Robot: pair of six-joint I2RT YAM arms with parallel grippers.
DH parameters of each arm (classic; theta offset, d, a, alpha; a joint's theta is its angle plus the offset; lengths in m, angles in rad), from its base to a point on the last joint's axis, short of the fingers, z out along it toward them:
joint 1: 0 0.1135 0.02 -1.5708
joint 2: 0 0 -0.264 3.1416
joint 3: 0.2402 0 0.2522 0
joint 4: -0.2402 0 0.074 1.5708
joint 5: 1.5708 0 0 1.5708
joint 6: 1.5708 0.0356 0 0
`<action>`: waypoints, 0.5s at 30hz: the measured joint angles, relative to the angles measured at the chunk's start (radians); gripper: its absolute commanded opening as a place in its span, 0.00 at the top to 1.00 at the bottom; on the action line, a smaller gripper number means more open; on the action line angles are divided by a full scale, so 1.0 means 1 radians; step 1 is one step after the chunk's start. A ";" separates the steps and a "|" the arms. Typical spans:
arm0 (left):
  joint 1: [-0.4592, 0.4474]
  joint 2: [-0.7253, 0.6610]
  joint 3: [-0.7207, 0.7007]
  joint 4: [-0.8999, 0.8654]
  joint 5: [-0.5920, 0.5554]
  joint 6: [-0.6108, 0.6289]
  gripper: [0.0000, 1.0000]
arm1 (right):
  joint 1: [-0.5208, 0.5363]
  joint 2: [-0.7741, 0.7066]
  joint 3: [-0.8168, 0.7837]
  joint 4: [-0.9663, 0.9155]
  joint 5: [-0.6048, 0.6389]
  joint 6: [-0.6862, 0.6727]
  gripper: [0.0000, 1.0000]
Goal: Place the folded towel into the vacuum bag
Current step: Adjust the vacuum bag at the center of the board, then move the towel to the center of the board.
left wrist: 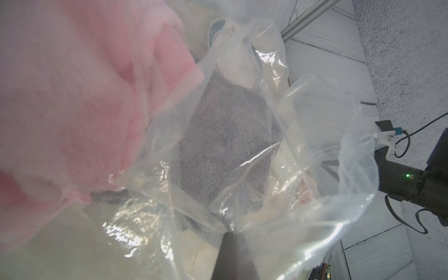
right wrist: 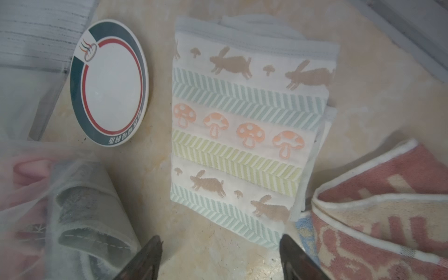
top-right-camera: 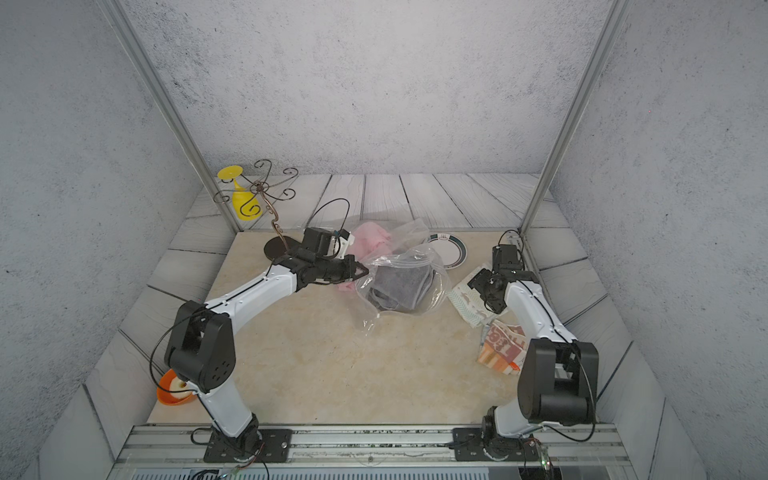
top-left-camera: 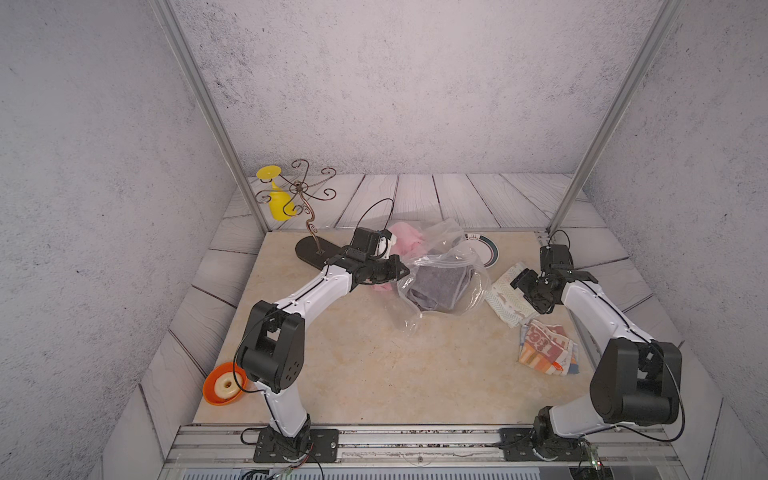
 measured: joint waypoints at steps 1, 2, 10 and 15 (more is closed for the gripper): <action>0.000 0.002 0.000 0.002 0.000 -0.001 1.00 | -0.002 0.005 0.000 0.001 0.008 0.000 0.24; 0.000 0.003 0.000 0.002 0.000 -0.002 1.00 | -0.002 0.011 0.002 0.001 0.018 0.000 0.24; 0.011 0.003 0.003 -0.016 -0.038 0.000 1.00 | -0.002 0.234 0.027 0.015 0.060 -0.019 0.27; 0.038 0.003 0.003 -0.032 -0.079 -0.001 1.00 | 0.026 0.270 -0.001 0.051 0.032 -0.025 0.29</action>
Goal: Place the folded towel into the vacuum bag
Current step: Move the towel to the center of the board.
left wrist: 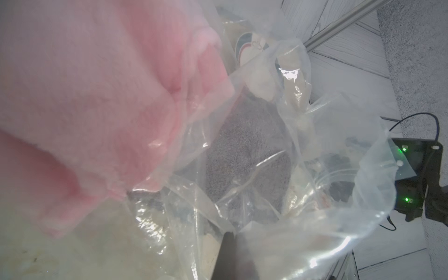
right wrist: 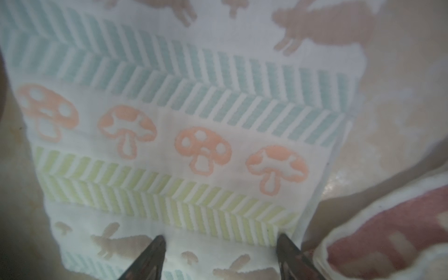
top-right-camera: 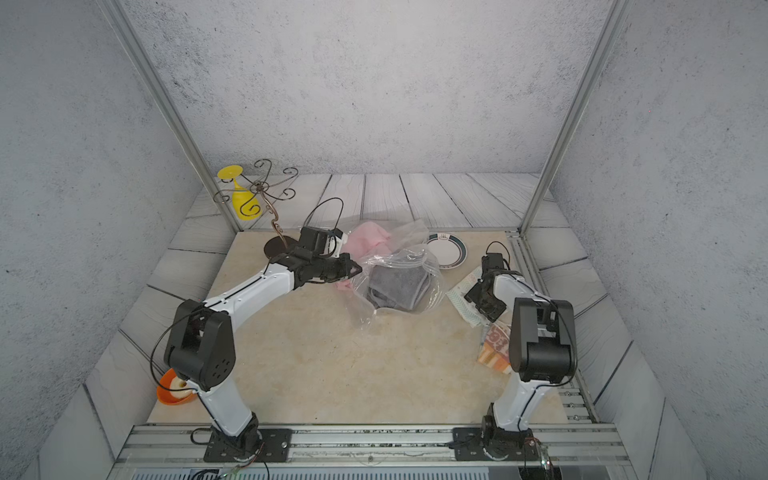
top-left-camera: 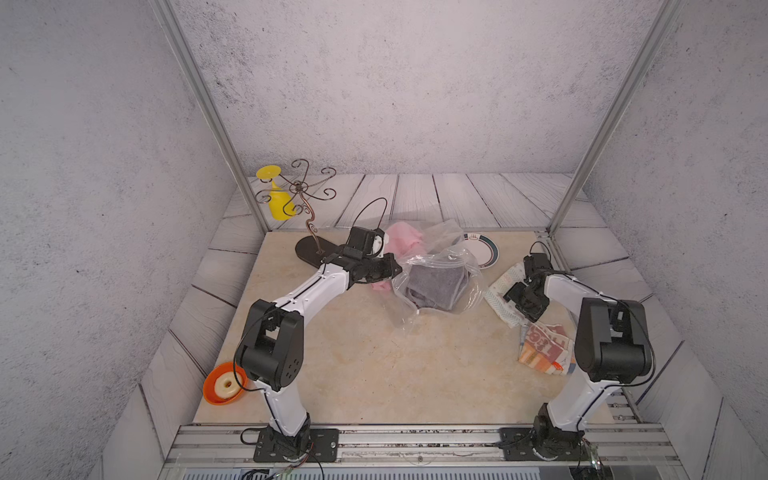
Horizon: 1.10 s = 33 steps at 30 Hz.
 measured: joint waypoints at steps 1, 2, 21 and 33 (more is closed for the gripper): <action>0.005 0.000 0.000 -0.002 -0.006 0.000 1.00 | 0.015 0.000 -0.006 0.012 -0.009 -0.004 0.29; 0.008 0.000 0.000 -0.003 -0.009 0.000 1.00 | 0.031 0.000 -0.011 0.023 -0.018 -0.007 0.29; 0.013 0.000 0.000 -0.010 -0.041 -0.013 1.00 | 0.164 -0.057 0.045 -0.075 -0.062 -0.096 0.17; 0.013 0.000 0.000 -0.013 -0.042 -0.013 1.00 | 0.028 -0.175 -0.193 -0.013 -0.191 0.201 0.14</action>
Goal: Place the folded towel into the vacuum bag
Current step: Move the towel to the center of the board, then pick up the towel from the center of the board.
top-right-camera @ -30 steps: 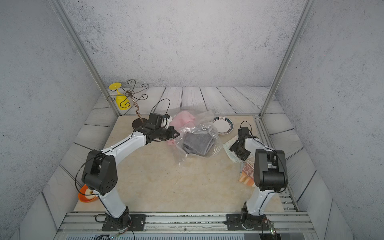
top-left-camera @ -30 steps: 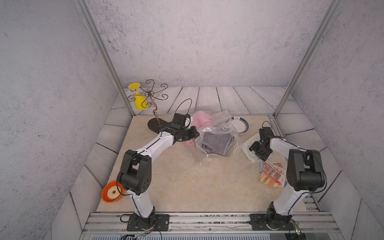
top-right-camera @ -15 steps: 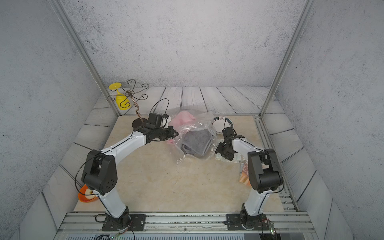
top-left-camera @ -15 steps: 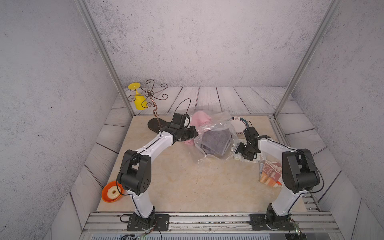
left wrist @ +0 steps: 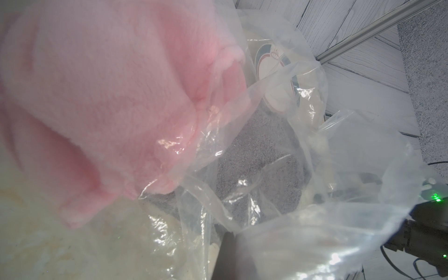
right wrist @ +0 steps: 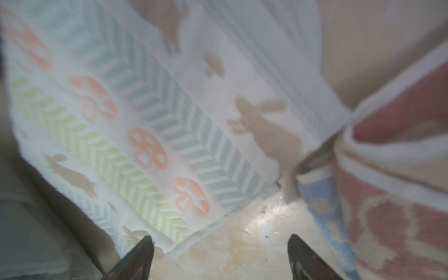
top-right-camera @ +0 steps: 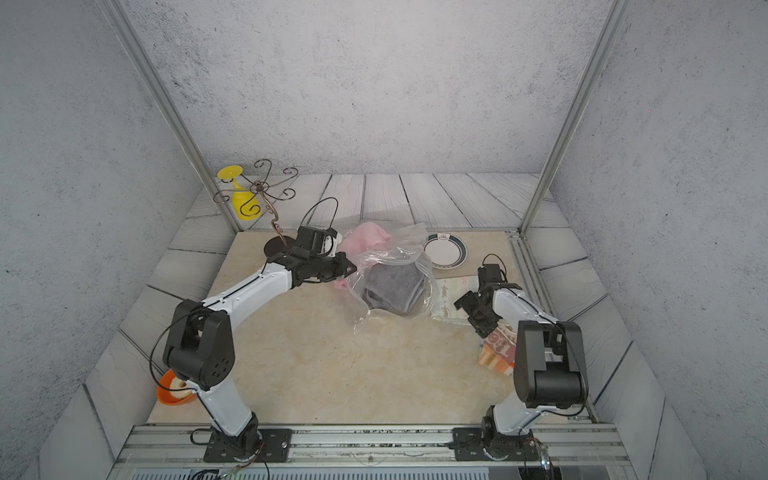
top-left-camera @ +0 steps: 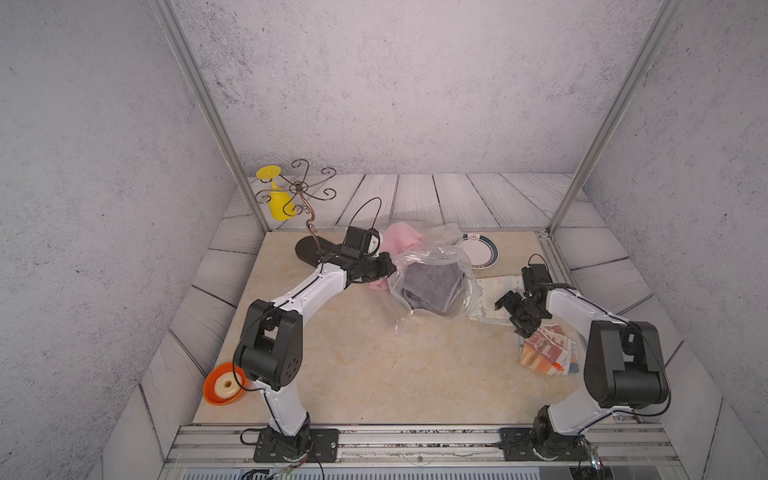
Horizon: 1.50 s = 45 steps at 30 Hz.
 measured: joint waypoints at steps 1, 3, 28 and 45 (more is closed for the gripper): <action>0.000 0.000 0.000 0.000 0.000 0.000 1.00 | 0.001 0.000 -0.011 0.006 -0.013 0.022 0.14; 0.000 0.000 0.000 0.000 0.000 0.000 1.00 | 0.003 0.000 -0.013 0.031 -0.040 0.054 0.15; 0.000 0.000 0.007 -0.037 -0.017 0.019 1.00 | -0.015 0.176 0.100 0.200 0.101 0.079 0.90; 0.007 0.000 0.012 -0.042 -0.020 0.016 1.00 | -0.014 0.005 0.090 0.279 0.029 -0.124 1.00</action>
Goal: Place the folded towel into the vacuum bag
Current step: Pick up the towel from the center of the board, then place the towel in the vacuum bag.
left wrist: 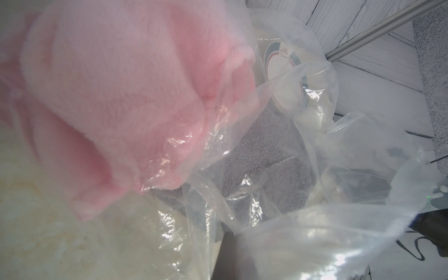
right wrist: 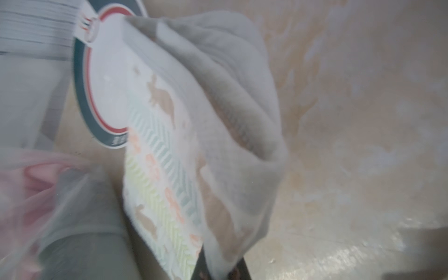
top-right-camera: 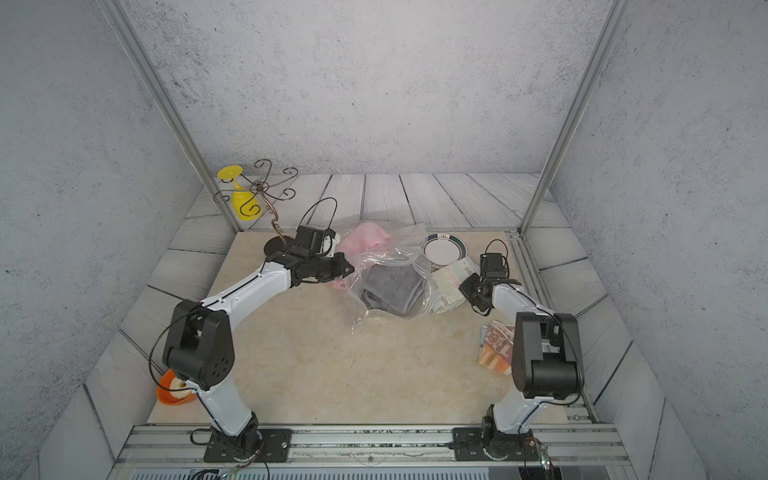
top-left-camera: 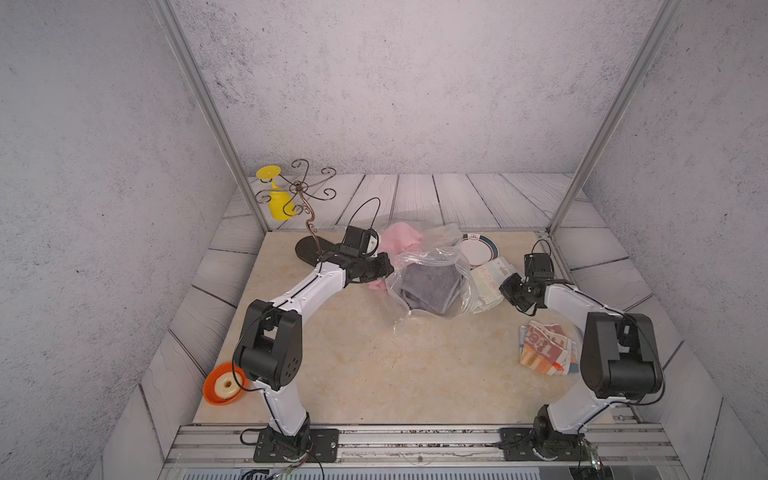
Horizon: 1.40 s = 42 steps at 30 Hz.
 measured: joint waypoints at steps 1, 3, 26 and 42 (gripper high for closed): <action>0.000 0.000 0.000 0.000 0.000 0.000 1.00 | 0.000 -0.036 0.002 -0.002 -0.007 -0.013 1.00; 0.000 0.000 0.000 0.000 0.000 0.000 1.00 | 0.005 -0.105 0.008 -0.005 -0.020 -0.035 1.00; 0.001 0.031 0.008 0.007 0.026 -0.035 1.00 | 0.319 -0.360 0.312 0.126 -0.584 -0.278 1.00; -0.018 0.040 0.058 -0.014 0.058 -0.017 1.00 | 0.388 0.188 0.224 -0.313 -0.444 -0.464 1.00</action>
